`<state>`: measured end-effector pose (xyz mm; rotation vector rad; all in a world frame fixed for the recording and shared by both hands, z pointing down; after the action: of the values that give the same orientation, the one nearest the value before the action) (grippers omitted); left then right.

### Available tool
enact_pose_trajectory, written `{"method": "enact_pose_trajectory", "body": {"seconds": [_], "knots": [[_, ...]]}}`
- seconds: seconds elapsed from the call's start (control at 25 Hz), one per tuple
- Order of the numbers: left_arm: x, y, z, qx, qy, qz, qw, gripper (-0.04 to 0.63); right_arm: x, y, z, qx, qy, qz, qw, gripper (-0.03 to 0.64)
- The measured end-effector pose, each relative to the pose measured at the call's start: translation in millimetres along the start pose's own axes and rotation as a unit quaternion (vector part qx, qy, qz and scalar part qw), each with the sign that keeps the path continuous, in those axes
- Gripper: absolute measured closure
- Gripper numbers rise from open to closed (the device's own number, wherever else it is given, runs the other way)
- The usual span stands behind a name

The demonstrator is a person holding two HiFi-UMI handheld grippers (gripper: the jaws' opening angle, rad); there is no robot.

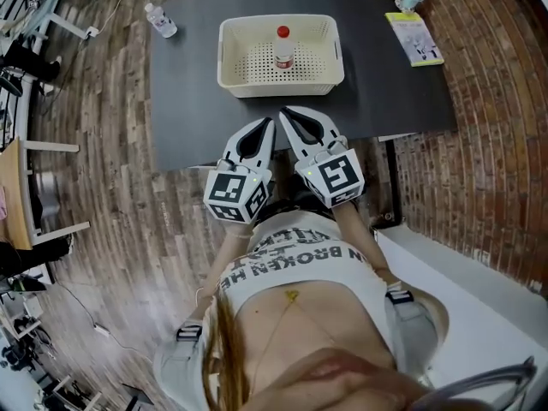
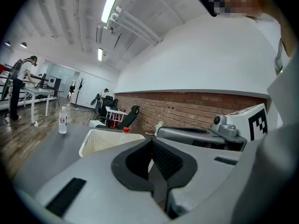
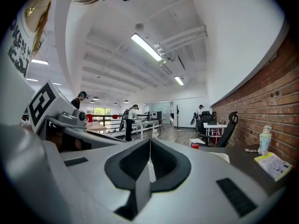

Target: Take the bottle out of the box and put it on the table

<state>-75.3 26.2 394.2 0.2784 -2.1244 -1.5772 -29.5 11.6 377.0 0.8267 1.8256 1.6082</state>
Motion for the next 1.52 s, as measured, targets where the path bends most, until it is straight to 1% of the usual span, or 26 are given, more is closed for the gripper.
{"method": "enact_pose_trajectory", "body": {"seconds": [0.32, 0.56, 0.68, 0.8, 1.0, 1.36, 1.52], "knots": [[-1, -13, -45, -0.008, -0.039, -0.006, 0.9992, 0.591, -48, -2, -9, 0.001, -0.031, 0.010, 0.999, 0.607], [-2, -17, -71, -0.013, -0.064, -0.011, 0.9978, 0.591, -69, -1, -18, 0.010, -0.065, 0.012, 0.998, 0.607], [2, -17, -78, -0.011, -0.075, -0.005, 0.9971, 0.591, -79, 2, -21, 0.013, -0.070, 0.009, 0.997, 0.607], [7, -16, -83, -0.005, -0.075, -0.003, 0.9971, 0.591, -87, 4, -25, 0.016, -0.063, 0.005, 0.998, 0.607], [17, -17, -91, 0.004, -0.057, -0.006, 0.9984, 0.591, -95, 8, -30, 0.024, -0.033, -0.003, 0.999, 0.607], [34, -37, -114, 0.008, 0.020, -0.026, 0.9994, 0.591, -106, 6, -58, 0.033, 0.031, -0.004, 0.999, 0.607], [54, -40, -113, 0.015, 0.040, -0.030, 0.9986, 0.591, -102, 5, -78, 0.034, 0.052, -0.004, 0.998, 0.607]]}}
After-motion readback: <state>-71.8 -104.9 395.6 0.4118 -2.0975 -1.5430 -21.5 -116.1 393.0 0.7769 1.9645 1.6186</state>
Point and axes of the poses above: the fingertips, and each gripper's own axes: z backward along the fingers, x to its left, y out of its underside, the point moved 2 cm from there along z, backward along the fingers, and after that the axes turned 6 degrees about -y, right-handed, at the moved point
